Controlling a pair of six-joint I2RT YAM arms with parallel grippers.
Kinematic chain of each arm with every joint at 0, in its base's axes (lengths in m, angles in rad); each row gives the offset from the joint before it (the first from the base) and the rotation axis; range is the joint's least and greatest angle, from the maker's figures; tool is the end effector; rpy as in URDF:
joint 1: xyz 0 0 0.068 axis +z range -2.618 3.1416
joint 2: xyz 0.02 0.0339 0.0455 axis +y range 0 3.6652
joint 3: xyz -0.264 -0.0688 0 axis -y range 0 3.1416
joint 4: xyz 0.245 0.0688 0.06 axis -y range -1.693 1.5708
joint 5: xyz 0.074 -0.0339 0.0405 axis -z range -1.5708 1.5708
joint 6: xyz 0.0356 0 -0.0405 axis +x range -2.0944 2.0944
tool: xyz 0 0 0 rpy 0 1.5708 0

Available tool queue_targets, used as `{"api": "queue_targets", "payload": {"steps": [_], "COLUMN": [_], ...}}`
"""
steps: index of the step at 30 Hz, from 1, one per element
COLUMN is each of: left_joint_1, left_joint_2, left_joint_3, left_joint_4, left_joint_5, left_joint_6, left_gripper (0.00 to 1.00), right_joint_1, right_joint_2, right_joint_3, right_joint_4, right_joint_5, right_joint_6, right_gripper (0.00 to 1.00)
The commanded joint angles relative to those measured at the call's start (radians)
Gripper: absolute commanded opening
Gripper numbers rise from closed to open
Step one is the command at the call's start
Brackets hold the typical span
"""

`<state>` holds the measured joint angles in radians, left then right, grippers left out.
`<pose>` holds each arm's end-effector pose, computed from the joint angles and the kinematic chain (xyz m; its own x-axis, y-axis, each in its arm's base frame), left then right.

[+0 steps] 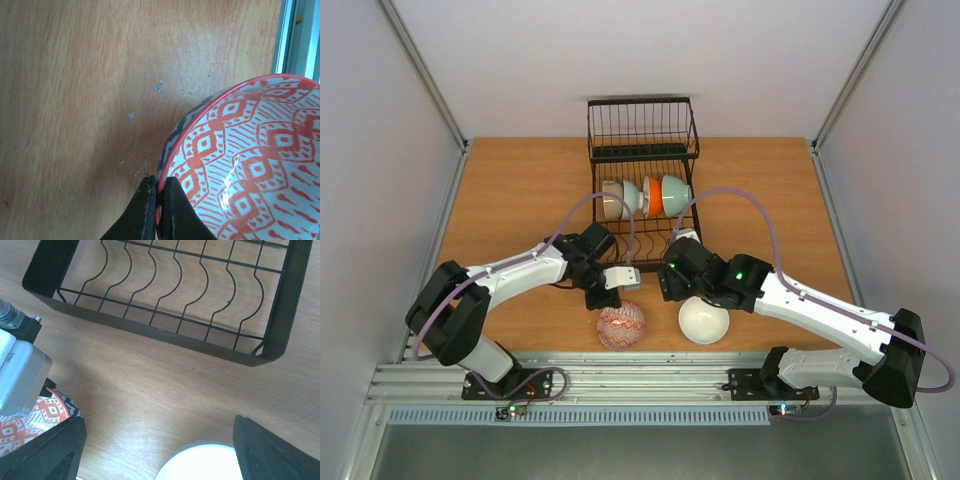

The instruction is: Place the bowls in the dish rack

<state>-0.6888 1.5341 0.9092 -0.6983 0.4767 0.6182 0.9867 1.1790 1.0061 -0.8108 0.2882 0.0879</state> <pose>0.1981 -0.1842 0.1802 -0.2323 0.8583 -0.4575 0.9648 0.1436 -0.2205 0.1357 0.1869 0.2844 -0.5199 -0.6339 -0.5726 -0.6699 0.7185 -0.1871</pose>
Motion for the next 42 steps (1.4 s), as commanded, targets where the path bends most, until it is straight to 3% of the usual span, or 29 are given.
{"api": "queue_targets", "payload": {"steps": [1, 7, 17, 27, 42], "left_joint_1": [0.014, 0.175, 0.290, 0.415, 0.440], "left_joint_2": [-0.029, -0.078, -0.236, -0.214, -0.194], "left_joint_3": [0.012, 0.029, -0.058, -0.053, -0.021], "left_joint_4": [-0.014, -0.024, 0.122, 0.086, 0.016], "left_joint_5": [0.048, 0.293, 0.409, 0.596, 0.685], "left_joint_6": [0.019, 0.015, -0.082, -0.055, -0.006], "left_gripper": [0.00, 0.00, 0.01, 0.00, 0.00], "right_joint_1": [0.003, 0.002, -0.035, -0.036, -0.037], "right_joint_2": [-0.013, -0.054, 0.016, 0.020, 0.063], "right_joint_3": [-0.019, -0.080, -0.218, -0.248, -0.247], "right_joint_4": [0.024, 0.163, 0.589, 0.659, 0.730], "right_joint_5": [-0.033, -0.201, -0.596, -0.604, -0.643], "right_joint_6": [-0.005, -0.029, 0.106, 0.139, 0.161], "right_gripper": [0.82, 0.84, 0.84, 0.84, 0.83]}}
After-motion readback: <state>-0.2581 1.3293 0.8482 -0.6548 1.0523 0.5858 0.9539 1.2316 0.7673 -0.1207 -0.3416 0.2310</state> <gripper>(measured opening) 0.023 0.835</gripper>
